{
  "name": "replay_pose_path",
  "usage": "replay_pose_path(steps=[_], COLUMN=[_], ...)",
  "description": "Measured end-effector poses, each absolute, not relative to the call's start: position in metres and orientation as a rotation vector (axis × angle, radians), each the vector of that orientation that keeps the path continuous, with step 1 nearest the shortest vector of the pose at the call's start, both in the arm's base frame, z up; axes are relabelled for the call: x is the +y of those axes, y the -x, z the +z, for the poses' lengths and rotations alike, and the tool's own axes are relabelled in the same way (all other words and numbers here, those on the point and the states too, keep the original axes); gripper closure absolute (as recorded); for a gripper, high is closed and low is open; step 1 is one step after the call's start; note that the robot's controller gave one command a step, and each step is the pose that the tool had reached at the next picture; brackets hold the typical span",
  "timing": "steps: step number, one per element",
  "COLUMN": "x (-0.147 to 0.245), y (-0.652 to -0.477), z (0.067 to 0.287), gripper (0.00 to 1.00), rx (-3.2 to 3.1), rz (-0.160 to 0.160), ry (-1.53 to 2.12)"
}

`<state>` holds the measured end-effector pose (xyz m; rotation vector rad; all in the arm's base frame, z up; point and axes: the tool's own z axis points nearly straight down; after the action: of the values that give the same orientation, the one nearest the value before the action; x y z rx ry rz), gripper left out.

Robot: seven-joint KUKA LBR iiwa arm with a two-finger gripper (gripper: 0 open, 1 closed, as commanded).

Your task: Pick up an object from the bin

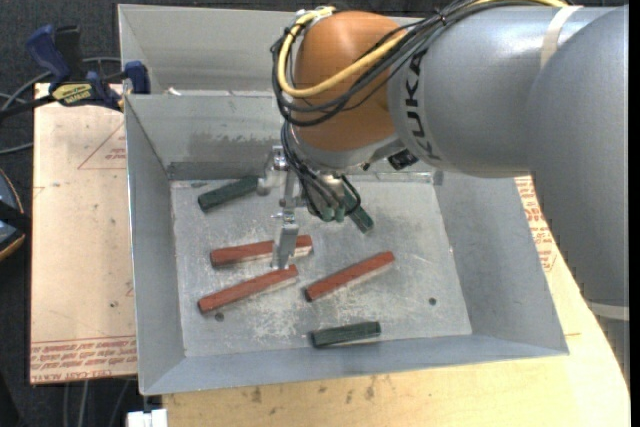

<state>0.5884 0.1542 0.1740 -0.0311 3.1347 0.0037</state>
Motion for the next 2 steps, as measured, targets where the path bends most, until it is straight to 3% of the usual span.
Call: replay_pose_path(steps=[1,2], x=[0.1562,0.1562], y=[-0.6208,-0.6208], z=[0.0774,0.0774], gripper=[1.0,1.0], rx=[3.12,3.12], rz=[0.007,0.007], ry=[0.183,0.183])
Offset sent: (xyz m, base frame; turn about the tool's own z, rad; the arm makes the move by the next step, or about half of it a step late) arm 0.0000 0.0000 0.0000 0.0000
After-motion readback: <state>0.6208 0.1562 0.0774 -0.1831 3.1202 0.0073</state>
